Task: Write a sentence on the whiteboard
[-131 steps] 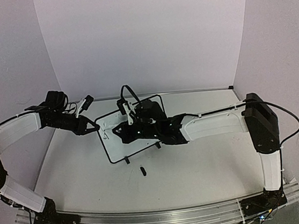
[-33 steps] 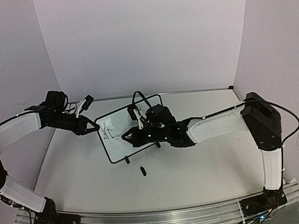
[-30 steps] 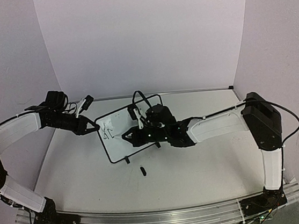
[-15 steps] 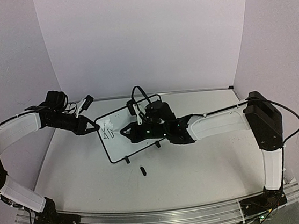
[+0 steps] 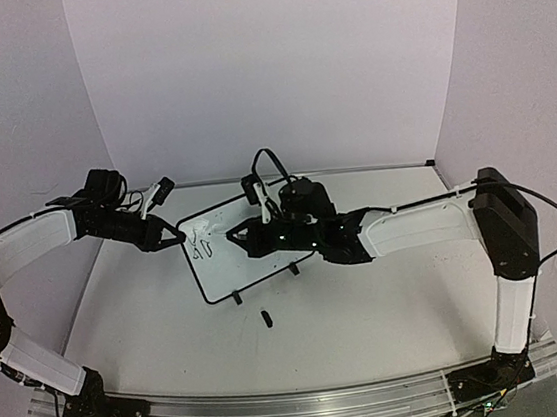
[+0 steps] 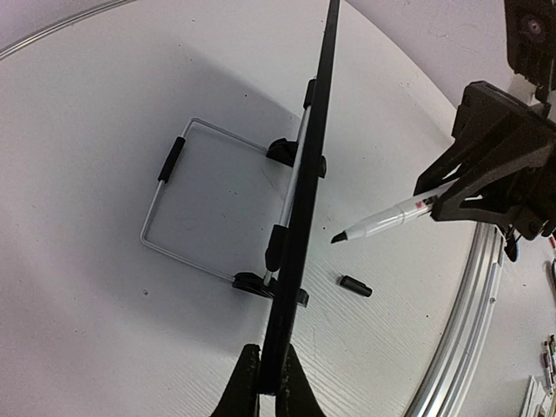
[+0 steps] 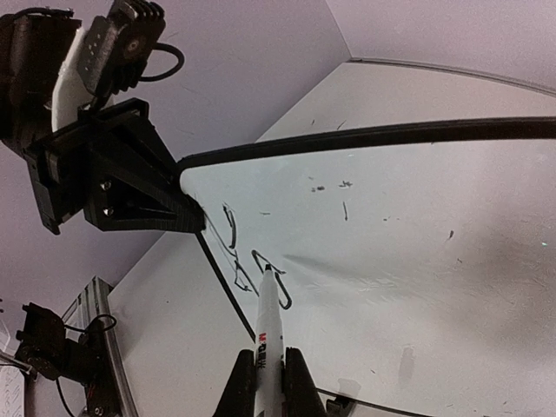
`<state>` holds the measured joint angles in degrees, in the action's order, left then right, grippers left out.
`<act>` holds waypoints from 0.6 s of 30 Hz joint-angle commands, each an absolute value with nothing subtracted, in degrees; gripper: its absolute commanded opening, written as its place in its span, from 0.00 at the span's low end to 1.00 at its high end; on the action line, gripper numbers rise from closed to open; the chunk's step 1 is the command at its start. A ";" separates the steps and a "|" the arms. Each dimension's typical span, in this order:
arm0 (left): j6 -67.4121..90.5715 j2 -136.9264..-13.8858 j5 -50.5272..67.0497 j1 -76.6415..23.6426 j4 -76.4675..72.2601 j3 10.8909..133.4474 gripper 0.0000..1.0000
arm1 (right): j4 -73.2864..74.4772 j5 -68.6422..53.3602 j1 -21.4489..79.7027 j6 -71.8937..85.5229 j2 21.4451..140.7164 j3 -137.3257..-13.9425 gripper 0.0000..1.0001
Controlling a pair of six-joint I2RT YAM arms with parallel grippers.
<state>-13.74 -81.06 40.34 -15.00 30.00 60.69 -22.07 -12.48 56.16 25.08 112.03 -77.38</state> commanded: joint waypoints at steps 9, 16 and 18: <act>-14.74 -81.38 34.60 -14.50 30.43 62.04 0.00 | -24.82 -13.19 55.87 25.20 112.02 -78.29 0.00; -14.73 -81.31 34.64 -14.50 30.41 62.11 0.00 | -23.90 -12.78 55.64 25.36 113.32 -79.00 0.00; -14.69 -81.30 34.63 -14.52 30.45 62.09 0.00 | -23.44 -12.68 55.49 25.48 113.80 -79.42 0.00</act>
